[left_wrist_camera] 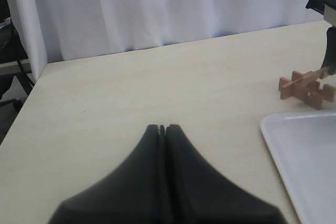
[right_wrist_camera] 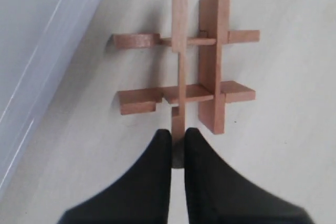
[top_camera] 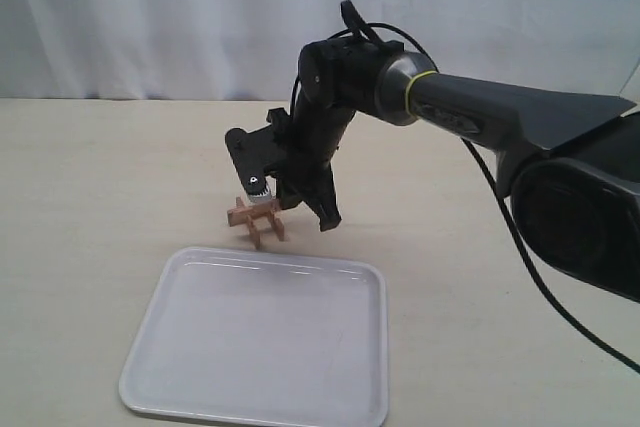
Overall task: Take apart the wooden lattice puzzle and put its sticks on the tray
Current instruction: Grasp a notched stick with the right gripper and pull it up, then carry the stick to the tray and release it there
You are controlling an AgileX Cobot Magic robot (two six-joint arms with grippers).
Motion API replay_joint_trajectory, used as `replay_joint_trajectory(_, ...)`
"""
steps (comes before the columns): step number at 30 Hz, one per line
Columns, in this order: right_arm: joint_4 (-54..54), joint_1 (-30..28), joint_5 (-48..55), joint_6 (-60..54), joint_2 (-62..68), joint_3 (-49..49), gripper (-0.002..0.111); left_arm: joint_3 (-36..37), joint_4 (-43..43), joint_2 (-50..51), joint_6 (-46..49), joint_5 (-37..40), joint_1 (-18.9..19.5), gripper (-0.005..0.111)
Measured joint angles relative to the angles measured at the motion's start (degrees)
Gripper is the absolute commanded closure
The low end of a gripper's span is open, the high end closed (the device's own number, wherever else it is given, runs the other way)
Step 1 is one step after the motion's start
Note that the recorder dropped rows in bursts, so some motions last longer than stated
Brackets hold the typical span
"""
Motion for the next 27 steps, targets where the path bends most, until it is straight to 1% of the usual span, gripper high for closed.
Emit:
replay_joint_trajectory(7,5.3,0.0,2.5,2.4,-4.2,0.0,0.104,0.0,0.0,0.0,0.0,0.0,0.0,0.107)
replay_joint_trajectory(11,9.3,0.1,6.6,4.1,-6.2,0.0,0.104,0.0,0.0,0.0,0.0,0.0,0.0,0.107)
replay_joint_trajectory(13,9.6,0.6,7.8,5.7,-6.5,0.6,0.104,0.0,0.0,0.0,0.0,0.0,0.0,0.107)
replay_joint_trajectory(16,7.6,2.5,8.5,7.9,-6.6,2.7,0.104,0.0,0.0,0.0,0.0,0.0,0.0,0.107)
replay_joint_trajectory(20,4.1,6.7,9.0,10.5,-6.6,5.5,0.104,0.0,0.0,0.0,0.0,0.0,0.0,0.107)
replay_joint_trajectory(25,3.3,11.3,8.6,12.7,-6.6,7.1,0.104,0.0,0.0,0.0,0.0,0.0,0.0,0.107)
replay_joint_trajectory(27,1.3,12.7,7.5,14.5,-6.6,7.6,0.104,0.0,0.0,0.0,0.0,0.0,0.0,0.107)
